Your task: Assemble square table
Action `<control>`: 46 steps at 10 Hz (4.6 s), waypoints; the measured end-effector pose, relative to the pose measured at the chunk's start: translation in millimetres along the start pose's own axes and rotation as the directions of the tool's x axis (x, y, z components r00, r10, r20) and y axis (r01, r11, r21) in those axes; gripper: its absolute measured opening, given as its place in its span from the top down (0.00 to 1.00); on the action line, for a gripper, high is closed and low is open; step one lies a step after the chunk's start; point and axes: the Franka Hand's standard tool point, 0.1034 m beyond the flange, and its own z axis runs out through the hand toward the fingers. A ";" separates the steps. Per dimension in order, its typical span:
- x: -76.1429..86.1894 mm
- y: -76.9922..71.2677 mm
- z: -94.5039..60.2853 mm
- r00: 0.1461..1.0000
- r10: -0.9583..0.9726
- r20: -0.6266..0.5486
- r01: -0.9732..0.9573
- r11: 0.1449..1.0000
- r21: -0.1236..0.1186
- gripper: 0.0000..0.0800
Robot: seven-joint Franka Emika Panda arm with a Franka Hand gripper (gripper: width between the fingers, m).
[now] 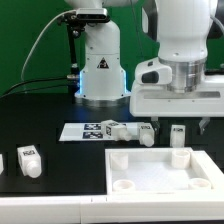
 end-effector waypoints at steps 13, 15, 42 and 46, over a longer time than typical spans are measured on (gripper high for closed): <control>-2.5 -23.3 -6.8 0.872 -0.489 -0.024 0.487 0.871 -0.060 0.64; -1.0 -25.0 -8.1 0.784 -0.621 -0.020 0.618 0.783 -0.069 0.64; -32.9 -53.8 19.1 -0.691 -0.717 0.094 0.656 -0.676 -0.336 0.64; -42.3 -54.7 22.4 -0.680 -0.729 0.078 0.670 -0.661 -0.339 0.64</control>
Offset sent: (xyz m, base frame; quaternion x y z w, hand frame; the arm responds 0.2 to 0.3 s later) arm 0.0000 0.0000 0.0000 0.0000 0.0000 0.0000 1.0000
